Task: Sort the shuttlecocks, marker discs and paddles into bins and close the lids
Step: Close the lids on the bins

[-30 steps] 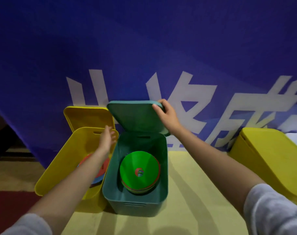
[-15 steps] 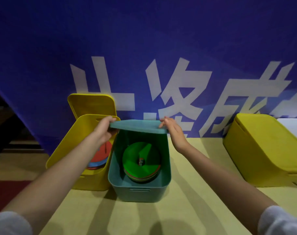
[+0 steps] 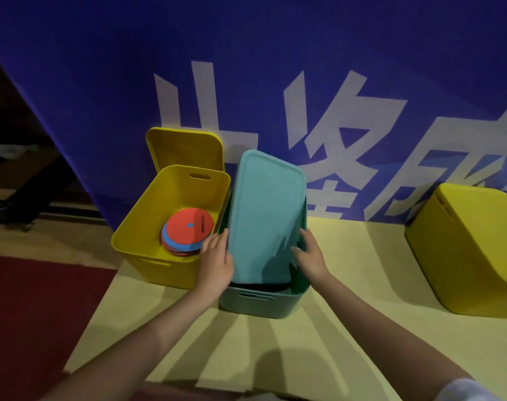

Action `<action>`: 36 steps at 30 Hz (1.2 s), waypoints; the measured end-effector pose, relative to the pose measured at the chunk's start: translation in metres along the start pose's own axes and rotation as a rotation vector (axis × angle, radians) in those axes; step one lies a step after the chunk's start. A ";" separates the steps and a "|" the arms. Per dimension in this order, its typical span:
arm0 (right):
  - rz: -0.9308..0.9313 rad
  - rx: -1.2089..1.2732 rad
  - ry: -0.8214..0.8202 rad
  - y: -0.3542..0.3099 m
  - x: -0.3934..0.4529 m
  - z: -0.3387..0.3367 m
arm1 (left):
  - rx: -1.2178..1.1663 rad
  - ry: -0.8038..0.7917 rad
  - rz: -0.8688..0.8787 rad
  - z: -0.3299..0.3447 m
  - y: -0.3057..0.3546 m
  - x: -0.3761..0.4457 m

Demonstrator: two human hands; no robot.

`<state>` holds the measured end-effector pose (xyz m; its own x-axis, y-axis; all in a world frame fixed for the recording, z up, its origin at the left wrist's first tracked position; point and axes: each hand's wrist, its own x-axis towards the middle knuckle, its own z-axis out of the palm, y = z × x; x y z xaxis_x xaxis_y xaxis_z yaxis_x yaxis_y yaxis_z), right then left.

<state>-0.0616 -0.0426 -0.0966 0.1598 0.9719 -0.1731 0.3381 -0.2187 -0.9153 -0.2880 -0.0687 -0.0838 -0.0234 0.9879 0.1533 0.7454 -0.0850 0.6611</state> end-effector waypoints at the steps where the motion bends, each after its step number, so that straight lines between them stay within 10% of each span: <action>1: 0.007 -0.018 0.011 0.003 0.000 0.001 | 0.013 -0.013 -0.001 0.003 -0.001 -0.002; 7: -0.020 -0.102 0.012 0.000 0.000 0.005 | 0.288 -0.026 -0.058 0.007 0.010 0.027; 20: -0.144 -0.033 0.031 -0.045 0.005 -0.023 | -0.609 0.074 -0.216 -0.044 0.023 0.079; 28: -0.073 -0.053 0.213 -0.002 -0.003 -0.010 | -0.054 0.011 -0.043 -0.024 -0.017 0.047; 36: 0.084 -0.111 0.249 0.024 0.026 -0.009 | -0.098 0.151 -0.025 -0.017 -0.029 -0.033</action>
<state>-0.0411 -0.0236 -0.1195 0.4099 0.9013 -0.1400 0.4110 -0.3195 -0.8538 -0.3204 -0.1010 -0.0959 -0.1463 0.9597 0.2399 0.6752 -0.0803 0.7332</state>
